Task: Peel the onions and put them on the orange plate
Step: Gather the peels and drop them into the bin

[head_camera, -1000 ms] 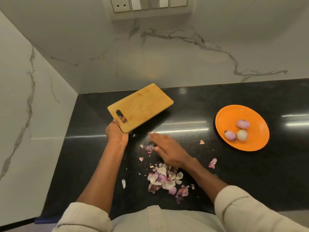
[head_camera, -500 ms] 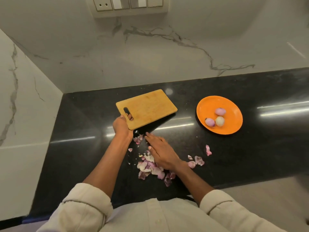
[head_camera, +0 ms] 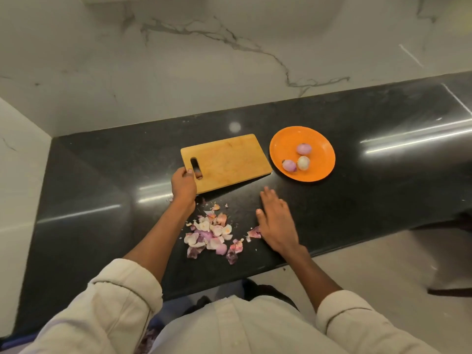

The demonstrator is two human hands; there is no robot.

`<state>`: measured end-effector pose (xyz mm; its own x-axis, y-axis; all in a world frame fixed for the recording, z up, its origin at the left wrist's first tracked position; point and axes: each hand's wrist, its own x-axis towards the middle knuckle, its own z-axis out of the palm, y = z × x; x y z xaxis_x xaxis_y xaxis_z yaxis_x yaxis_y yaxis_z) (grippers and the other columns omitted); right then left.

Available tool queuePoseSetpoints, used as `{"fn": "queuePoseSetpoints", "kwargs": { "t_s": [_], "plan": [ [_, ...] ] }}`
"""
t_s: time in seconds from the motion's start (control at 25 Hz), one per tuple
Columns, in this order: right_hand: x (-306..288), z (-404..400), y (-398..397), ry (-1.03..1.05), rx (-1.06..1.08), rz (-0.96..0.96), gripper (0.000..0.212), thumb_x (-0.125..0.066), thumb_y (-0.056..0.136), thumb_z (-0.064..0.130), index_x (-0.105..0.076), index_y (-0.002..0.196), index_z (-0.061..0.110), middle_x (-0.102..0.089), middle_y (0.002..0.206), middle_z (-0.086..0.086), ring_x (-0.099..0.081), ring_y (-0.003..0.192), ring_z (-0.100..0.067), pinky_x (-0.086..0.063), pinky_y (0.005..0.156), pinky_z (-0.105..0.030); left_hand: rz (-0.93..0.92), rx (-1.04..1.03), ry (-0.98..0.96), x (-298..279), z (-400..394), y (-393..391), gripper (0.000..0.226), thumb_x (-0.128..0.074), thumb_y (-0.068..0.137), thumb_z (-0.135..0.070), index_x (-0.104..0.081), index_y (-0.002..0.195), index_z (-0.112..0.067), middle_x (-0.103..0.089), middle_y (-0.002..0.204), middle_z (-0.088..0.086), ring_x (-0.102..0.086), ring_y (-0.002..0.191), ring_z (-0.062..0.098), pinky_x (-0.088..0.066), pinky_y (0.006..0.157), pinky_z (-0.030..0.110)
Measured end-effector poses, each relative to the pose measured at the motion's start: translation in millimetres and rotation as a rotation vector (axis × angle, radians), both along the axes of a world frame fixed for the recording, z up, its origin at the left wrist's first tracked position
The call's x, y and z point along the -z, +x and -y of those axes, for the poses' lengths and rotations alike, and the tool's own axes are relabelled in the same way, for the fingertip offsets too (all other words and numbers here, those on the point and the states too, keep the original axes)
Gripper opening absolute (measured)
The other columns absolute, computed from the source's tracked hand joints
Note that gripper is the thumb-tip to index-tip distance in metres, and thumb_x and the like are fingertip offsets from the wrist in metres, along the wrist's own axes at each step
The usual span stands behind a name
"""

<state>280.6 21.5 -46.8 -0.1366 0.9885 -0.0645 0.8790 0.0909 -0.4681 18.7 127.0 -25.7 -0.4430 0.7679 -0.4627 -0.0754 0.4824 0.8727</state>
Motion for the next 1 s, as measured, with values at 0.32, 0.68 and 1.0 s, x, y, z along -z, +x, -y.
{"fn": "queuePoseSetpoints", "kwargs": {
  "t_s": [0.32,0.68,1.0],
  "plan": [
    [-1.4,11.7,-39.9,0.014,-0.064,-0.157,0.056,-0.037,0.112,0.036,-0.028,0.166,0.021,-0.023,0.174,0.005,-0.014,0.161,-0.009,-0.019,0.131,-0.049,-0.318,0.139,-0.006,6.3,20.9,-0.3,0.021,-0.048,0.112,-0.023,-0.068,0.107,-0.016,-0.066,0.109,0.01,-0.063,0.104,0.032,-0.052,0.088,0.045],
    [5.7,17.4,-108.8,-0.033,-0.135,-0.017,0.062,-0.021,0.111,0.048,-0.024,0.166,0.022,-0.012,0.176,0.004,-0.005,0.162,-0.011,-0.008,0.132,-0.049,-0.903,0.632,-0.073,7.1,53.0,-61.4,0.075,-0.034,0.11,-0.061,-0.021,0.169,-0.017,0.002,0.18,0.004,0.005,0.166,0.027,-0.007,0.131,0.053],
    [5.2,5.7,-151.7,-0.059,-0.301,-0.133,0.056,-0.029,0.113,0.04,-0.026,0.167,0.026,-0.021,0.174,0.009,-0.011,0.161,-0.005,-0.009,0.132,-0.049,-0.945,0.913,0.026,20.1,87.8,-90.4,0.068,-0.02,0.109,-0.066,-0.012,0.17,-0.035,0.008,0.178,-0.004,0.013,0.164,0.021,0.003,0.132,0.053]
  ]
}}
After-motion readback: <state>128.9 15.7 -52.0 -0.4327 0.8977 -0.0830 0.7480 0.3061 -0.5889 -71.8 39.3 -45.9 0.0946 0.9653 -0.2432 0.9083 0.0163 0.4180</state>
